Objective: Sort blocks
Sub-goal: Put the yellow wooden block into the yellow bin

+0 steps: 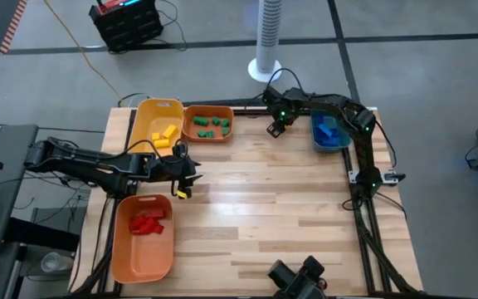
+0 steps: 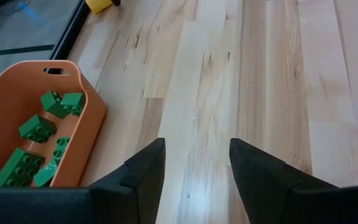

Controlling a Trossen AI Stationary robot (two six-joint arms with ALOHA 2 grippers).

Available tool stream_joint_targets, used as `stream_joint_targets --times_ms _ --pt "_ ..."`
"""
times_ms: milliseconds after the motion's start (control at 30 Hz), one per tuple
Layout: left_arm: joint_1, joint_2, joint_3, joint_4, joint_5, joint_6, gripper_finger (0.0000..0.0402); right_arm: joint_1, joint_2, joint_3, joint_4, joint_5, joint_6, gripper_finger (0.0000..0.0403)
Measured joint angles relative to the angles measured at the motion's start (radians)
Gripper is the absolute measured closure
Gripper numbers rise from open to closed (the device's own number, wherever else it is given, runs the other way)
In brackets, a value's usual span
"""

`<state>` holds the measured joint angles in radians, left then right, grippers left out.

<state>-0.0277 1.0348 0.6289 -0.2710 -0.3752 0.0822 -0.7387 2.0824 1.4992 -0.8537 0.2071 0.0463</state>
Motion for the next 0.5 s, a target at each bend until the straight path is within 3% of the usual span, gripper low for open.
stream_joint_targets --times_ms 500 --pt "0.000 0.000 0.000 -0.001 0.027 -0.008 0.0229 0.011 0.000 -0.001 0.042 -0.007 -0.045 0.0293"
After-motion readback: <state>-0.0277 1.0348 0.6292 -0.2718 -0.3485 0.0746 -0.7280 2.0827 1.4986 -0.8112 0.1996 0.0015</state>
